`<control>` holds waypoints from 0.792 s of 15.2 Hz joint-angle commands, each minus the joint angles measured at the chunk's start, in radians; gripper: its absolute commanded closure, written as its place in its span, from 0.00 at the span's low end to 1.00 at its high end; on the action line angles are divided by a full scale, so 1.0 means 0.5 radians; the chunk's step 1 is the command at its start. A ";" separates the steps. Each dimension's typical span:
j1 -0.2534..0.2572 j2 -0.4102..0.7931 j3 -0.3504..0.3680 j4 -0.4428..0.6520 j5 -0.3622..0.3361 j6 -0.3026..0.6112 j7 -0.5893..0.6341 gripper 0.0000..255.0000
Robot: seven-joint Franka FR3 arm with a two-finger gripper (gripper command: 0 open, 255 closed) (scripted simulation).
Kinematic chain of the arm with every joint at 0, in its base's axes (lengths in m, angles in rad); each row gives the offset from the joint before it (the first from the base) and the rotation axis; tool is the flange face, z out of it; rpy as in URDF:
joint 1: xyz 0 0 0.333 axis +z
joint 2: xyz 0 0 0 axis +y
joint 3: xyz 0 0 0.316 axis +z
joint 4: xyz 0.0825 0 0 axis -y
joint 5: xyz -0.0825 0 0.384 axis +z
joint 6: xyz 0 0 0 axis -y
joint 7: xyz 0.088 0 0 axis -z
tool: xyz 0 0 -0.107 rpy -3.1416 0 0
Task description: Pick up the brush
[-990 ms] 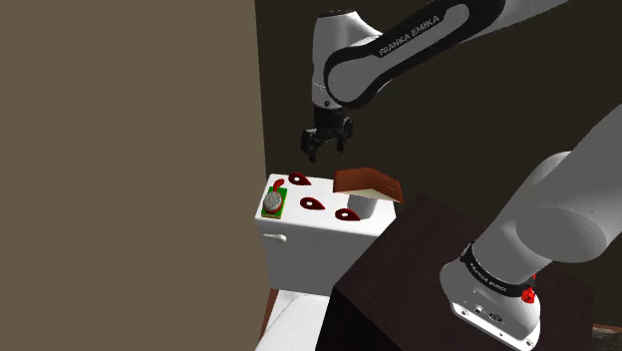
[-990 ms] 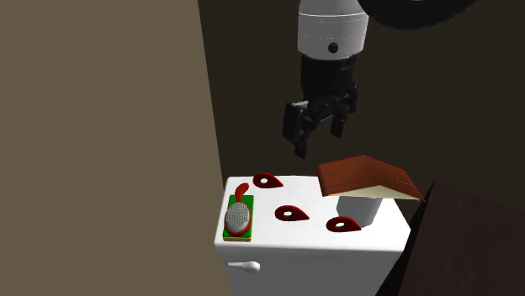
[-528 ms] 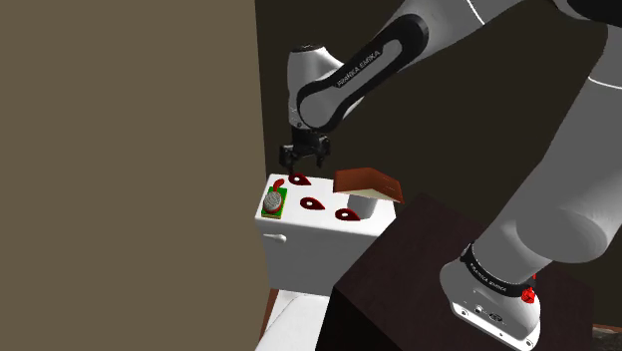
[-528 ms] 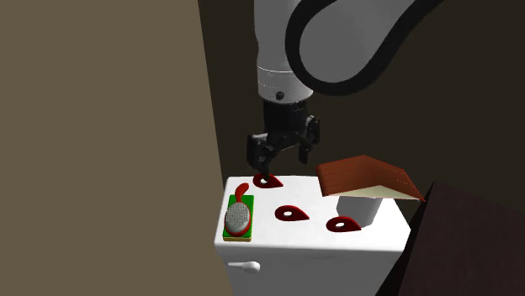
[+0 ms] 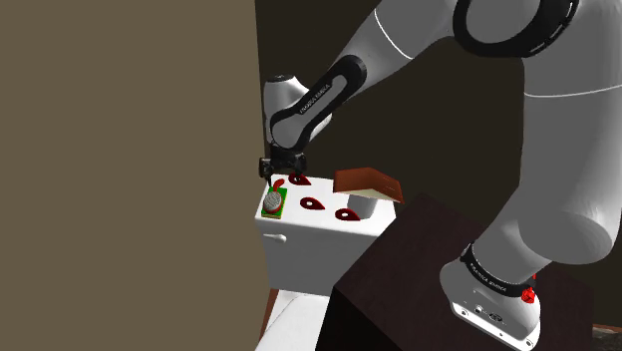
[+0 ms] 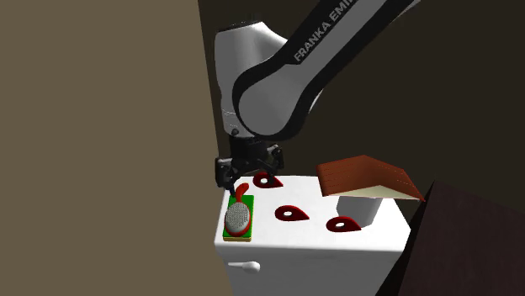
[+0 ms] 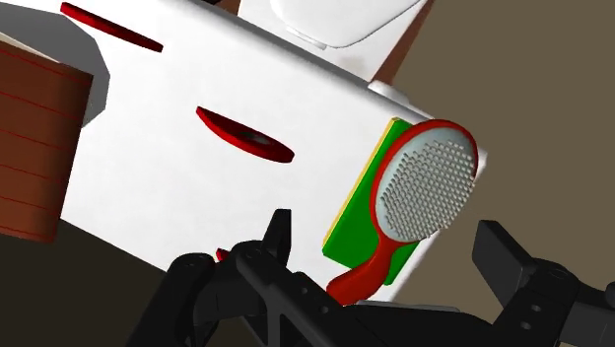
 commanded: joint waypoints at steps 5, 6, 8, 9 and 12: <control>0.061 0.436 -0.051 0.446 0.018 -0.001 0.146 0.00; 0.063 0.458 -0.054 0.453 0.016 0.015 0.147 0.00; 0.068 0.502 -0.059 0.467 0.010 0.045 0.149 0.00; 0.070 0.525 -0.062 0.474 0.008 0.060 0.150 0.00; 0.076 0.593 -0.070 0.500 0.001 0.103 0.153 0.00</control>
